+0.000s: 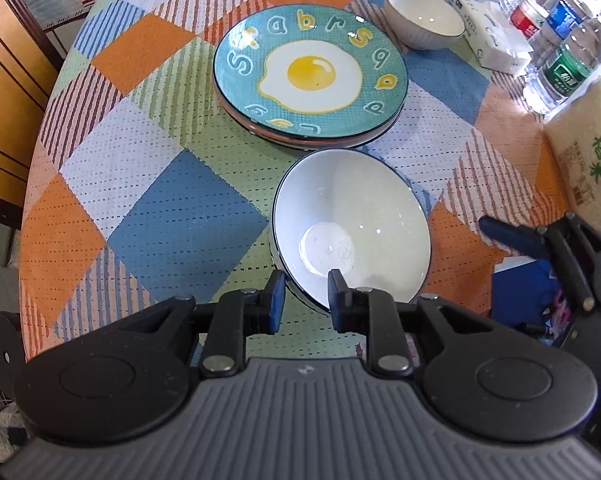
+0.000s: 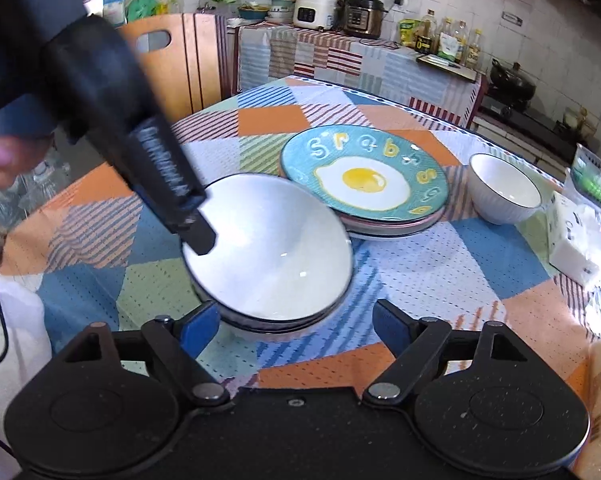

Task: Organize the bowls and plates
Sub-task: 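Lower the second bowl into the first bowl and open both grippers, then move both grippers to the white bowl by the tissue pack and grasp it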

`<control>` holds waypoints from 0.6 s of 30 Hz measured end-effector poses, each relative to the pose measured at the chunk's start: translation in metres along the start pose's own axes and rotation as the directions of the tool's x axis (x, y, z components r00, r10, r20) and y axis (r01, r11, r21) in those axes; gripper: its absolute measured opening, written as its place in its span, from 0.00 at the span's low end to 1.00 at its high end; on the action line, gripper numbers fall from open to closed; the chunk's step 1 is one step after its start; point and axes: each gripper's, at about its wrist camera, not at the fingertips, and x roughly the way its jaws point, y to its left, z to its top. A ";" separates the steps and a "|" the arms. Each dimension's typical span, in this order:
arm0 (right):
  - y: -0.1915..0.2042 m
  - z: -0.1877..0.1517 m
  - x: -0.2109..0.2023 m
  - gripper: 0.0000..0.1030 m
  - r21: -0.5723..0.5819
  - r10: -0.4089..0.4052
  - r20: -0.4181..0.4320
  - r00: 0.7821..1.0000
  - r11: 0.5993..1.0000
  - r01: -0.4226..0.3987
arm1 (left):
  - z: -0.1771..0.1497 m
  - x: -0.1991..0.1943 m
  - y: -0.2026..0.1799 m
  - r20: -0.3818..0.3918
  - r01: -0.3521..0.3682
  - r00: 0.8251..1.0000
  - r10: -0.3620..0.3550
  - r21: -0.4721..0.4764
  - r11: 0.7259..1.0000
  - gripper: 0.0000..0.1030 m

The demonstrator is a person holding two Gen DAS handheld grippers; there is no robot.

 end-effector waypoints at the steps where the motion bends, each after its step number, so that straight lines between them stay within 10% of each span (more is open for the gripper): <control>1: -0.006 0.002 -0.004 0.85 0.014 -0.010 0.011 1.000 1.000 0.010 | 0.001 -0.003 0.000 0.001 0.002 1.000 -0.002 0.001 1.000 0.21; 18: -0.099 0.041 -0.043 0.85 0.174 -0.078 0.117 0.990 0.983 0.057 | 0.031 -0.030 -0.028 0.010 -0.010 1.000 0.009 0.092 0.996 0.22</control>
